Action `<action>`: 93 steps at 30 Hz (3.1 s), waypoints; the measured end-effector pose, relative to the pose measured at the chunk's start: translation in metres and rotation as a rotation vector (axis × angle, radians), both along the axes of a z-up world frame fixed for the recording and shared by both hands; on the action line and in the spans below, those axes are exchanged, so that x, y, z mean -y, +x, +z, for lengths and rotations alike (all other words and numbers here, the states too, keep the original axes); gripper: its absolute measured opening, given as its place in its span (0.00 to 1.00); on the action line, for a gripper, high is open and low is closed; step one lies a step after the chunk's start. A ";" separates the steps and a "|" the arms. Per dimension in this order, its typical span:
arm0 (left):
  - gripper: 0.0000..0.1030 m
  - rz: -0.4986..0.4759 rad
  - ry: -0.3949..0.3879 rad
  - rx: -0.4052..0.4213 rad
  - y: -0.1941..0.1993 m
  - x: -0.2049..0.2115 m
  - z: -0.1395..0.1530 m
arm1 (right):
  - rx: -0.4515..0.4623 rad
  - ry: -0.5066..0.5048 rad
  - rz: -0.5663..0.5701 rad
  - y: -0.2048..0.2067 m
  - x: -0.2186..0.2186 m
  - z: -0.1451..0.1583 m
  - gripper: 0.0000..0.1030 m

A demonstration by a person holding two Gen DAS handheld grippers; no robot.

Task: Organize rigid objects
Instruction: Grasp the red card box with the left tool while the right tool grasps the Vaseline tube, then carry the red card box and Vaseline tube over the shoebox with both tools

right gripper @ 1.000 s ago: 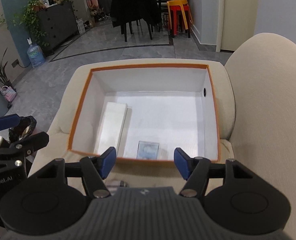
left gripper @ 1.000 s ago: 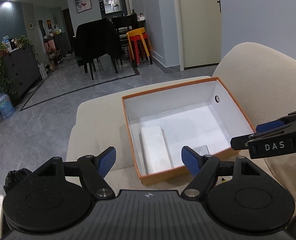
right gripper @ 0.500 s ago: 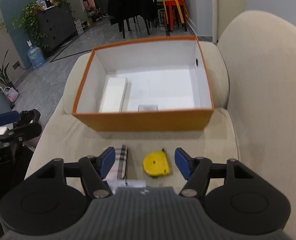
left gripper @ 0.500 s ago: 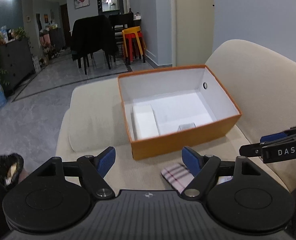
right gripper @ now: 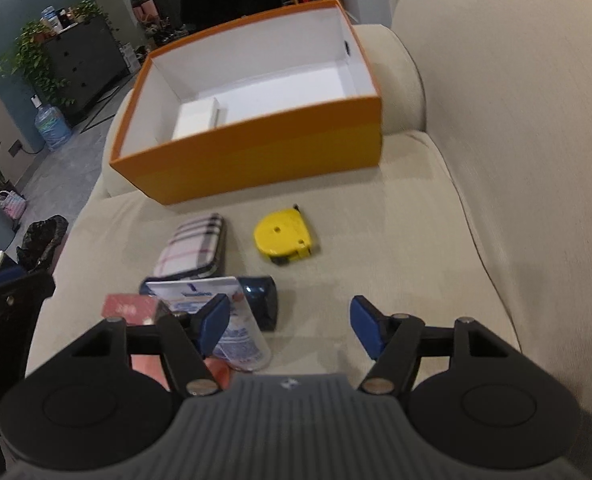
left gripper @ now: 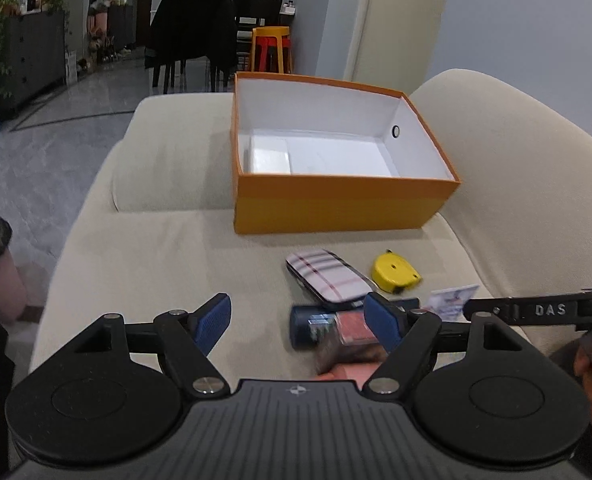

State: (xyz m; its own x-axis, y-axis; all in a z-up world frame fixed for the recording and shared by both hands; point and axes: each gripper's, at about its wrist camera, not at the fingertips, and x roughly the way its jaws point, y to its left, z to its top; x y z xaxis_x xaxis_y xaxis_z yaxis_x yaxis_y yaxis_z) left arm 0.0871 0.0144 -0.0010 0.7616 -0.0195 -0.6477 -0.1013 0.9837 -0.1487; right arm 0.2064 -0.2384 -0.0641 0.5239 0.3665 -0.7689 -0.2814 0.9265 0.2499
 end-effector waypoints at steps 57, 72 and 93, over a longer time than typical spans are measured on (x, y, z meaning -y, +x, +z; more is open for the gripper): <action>0.66 0.034 -0.007 -0.076 0.029 0.010 -0.057 | -0.007 -0.012 0.139 -0.015 -0.040 -0.034 0.75; 0.66 0.036 -0.023 -0.080 0.023 0.002 -0.060 | -0.025 -0.037 0.069 -0.005 -0.056 -0.059 0.48; 0.66 -0.007 0.033 -0.014 0.020 0.003 -0.017 | 0.073 0.030 0.051 -0.012 -0.033 -0.003 0.43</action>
State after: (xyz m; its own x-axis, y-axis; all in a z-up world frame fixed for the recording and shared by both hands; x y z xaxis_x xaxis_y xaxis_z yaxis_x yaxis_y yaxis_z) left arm 0.1066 0.0119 -0.0182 0.7521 -0.0030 -0.6590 -0.0965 0.9887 -0.1145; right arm 0.1940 -0.2054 -0.0675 0.5586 0.4165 -0.7172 -0.3462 0.9029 0.2547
